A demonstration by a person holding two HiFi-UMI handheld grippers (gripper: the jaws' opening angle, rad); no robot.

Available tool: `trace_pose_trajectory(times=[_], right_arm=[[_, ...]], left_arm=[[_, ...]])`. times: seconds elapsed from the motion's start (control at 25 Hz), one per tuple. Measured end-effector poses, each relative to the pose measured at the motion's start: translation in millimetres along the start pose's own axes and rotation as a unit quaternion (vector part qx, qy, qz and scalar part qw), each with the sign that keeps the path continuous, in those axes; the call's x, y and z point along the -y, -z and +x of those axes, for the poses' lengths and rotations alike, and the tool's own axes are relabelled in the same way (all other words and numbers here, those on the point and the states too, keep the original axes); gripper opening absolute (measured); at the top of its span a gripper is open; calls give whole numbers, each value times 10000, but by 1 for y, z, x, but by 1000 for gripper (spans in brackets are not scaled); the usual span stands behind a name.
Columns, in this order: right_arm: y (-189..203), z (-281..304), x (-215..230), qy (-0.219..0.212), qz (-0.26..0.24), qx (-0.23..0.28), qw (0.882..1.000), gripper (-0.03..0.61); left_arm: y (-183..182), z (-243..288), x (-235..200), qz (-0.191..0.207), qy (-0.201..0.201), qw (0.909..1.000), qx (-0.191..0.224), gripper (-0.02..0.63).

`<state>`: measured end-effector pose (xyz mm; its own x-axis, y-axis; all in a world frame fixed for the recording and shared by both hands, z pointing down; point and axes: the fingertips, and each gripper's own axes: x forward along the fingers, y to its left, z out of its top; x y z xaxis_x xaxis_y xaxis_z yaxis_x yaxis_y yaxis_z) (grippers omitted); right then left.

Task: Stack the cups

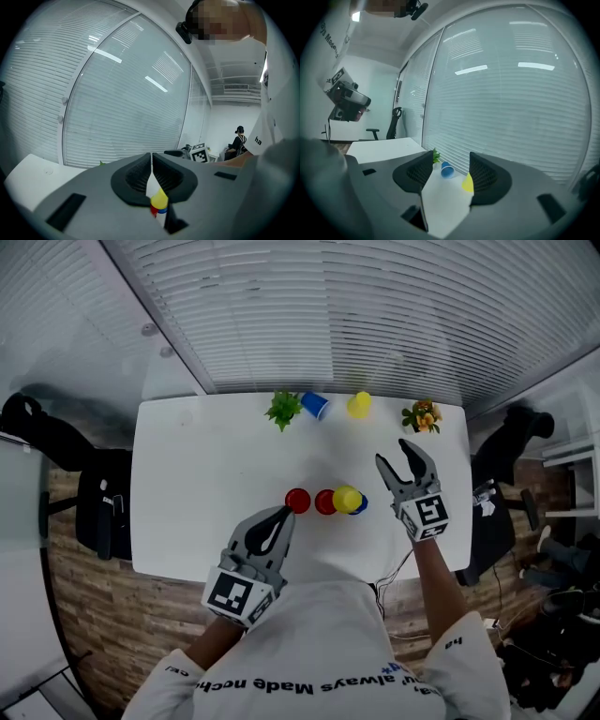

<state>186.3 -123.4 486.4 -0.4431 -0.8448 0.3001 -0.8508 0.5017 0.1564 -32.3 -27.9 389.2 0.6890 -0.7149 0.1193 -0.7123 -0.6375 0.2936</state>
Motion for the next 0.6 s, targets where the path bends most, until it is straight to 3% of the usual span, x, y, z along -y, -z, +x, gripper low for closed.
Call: trace_pose_trajectory(times=[0.6], right_arm=[[76, 128, 60, -179, 112, -1161, 9930, 275]], left_arm=[[-2, 4, -28, -87, -304, 9994, -115, 29]])
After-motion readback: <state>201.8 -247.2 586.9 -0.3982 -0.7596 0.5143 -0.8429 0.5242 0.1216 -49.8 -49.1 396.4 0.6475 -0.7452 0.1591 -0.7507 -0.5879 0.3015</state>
